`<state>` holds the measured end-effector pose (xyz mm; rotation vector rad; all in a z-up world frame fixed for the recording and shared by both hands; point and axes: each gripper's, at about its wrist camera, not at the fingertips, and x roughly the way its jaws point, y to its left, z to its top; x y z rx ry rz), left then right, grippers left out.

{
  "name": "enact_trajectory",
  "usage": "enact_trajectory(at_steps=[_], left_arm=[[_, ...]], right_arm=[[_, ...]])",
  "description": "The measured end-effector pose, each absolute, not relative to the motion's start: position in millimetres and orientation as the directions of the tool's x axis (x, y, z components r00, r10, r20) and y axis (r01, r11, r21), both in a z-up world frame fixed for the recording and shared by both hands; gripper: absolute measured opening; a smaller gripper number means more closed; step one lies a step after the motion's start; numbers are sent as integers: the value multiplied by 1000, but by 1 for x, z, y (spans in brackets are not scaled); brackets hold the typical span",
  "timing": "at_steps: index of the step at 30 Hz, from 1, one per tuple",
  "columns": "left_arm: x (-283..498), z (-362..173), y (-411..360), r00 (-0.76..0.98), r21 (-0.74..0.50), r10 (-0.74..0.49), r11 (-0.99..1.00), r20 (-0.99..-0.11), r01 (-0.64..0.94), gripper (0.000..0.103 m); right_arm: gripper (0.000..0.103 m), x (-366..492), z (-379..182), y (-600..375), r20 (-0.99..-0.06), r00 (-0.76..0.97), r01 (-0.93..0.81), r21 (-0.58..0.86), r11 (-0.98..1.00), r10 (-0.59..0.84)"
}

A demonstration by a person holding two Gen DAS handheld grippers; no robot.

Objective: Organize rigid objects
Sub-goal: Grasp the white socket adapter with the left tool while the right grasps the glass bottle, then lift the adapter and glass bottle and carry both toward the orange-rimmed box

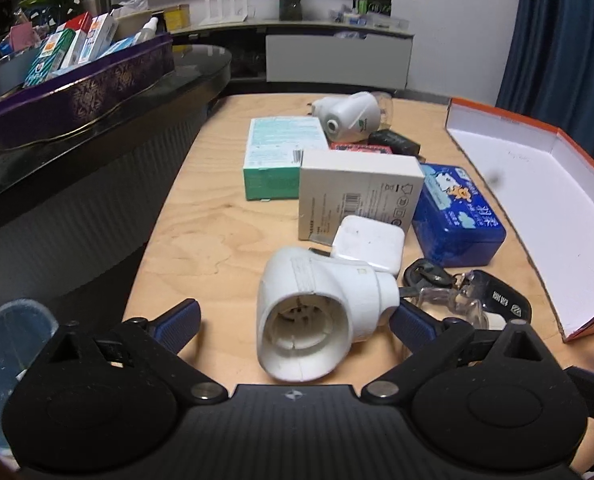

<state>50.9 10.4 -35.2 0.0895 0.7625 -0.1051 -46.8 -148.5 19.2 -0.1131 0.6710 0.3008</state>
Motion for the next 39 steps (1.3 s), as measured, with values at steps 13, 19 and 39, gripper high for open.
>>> enact_trajectory(at_steps=[13,19,39], left_arm=[[38,-23,25,739,-54,-126,991,-662,121,72],[32,-17,31,751,-68,-127,992,-648,109,72],[31,4,17,777,-72,-135,991,-615,115,72]], right_arm=[[90,-22,10,-121,-635,664,-575,-98,812,394],[78,-2,-5,-101,-682,606,-646,-122,754,409],[61,1,37,-143,-613,673,-526,-4,850,414]])
